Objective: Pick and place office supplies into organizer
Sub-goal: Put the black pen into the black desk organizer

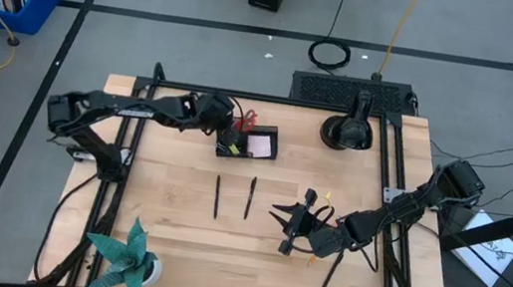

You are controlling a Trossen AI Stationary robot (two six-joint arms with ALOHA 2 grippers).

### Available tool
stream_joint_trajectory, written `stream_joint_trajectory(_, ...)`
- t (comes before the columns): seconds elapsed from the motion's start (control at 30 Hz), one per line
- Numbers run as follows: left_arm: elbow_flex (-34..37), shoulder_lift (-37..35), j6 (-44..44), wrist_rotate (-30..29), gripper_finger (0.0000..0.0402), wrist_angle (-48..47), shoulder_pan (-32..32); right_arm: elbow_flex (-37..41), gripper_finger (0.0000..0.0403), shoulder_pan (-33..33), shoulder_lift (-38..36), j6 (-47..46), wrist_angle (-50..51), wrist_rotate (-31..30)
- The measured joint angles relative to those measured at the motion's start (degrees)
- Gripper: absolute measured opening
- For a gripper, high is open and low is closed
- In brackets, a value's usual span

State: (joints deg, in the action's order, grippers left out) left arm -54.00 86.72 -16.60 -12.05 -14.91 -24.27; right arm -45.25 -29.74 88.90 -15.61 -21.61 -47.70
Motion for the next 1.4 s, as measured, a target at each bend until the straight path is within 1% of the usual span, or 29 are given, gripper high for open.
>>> stream_joint_trajectory(0.2, 0.00, 2.45, -2.15, -0.03, 0.0066, 0.10, -0.21, 0.00, 0.0075, 0.00, 0.00, -0.18, 0.02, 0.00)
stream_joint_trajectory(0.3, 0.00, 2.90, -2.63, 0.05, 0.0081, 0.37, -0.54, 0.00, 0.0075, 0.00, 0.00, -0.18, 0.00, 0.00)
stream_joint_trajectory(0.4, 0.02, 2.93, -2.90, 0.07, 0.0116, 0.07, -0.60, 0.00, 0.0075, 0.00, 0.00, -0.18, 0.02, 0.01)
stream_joint_trajectory(0.53, 0.02, 2.89, -4.97, 0.30, 0.0184, 0.17, -0.57, 0.00, 0.0075, 0.00, 0.00, -0.18, 0.04, 0.00)
stream_joint_trajectory(0.67, 0.02, 1.68, -4.06, 0.68, 0.0244, 0.06, -0.51, 0.00, 0.0075, 0.00, 0.00, -0.20, 0.12, 0.01)
stream_joint_trajectory(0.73, 0.02, 0.68, -4.32, 0.68, 0.0266, -0.05, -0.41, 0.23, 0.0075, 0.00, 0.00, -0.20, 0.01, 0.02)
stream_joint_trajectory(0.83, 0.02, -2.07, -4.50, 1.86, 0.0286, 0.05, -0.41, 0.89, 0.0075, 0.00, 0.00, -0.57, -0.10, 0.02)
stream_joint_trajectory(0.93, 0.04, -5.72, -2.98, 3.68, 0.0293, -0.09, 0.01, 1.78, 0.0075, 0.08, 0.00, -2.56, -0.48, 0.02)
stream_joint_trajectory(1.13, 0.04, -13.47, -3.56, 10.53, 0.0287, 0.19, 1.57, 2.93, 0.0075, 0.46, 0.02, -4.67, -0.90, -0.04)
stream_joint_trajectory(1.3, 0.04, -19.11, -2.84, 10.94, 0.0275, 0.26, 5.52, 2.95, 0.0075, 0.46, 0.02, -4.73, -0.96, 0.00)
stream_joint_trajectory(1.4, 0.04, -21.58, -0.75, 11.36, 0.0268, 1.24, 8.49, 2.95, 0.0075, 0.46, 0.02, -4.73, -0.93, 0.17)
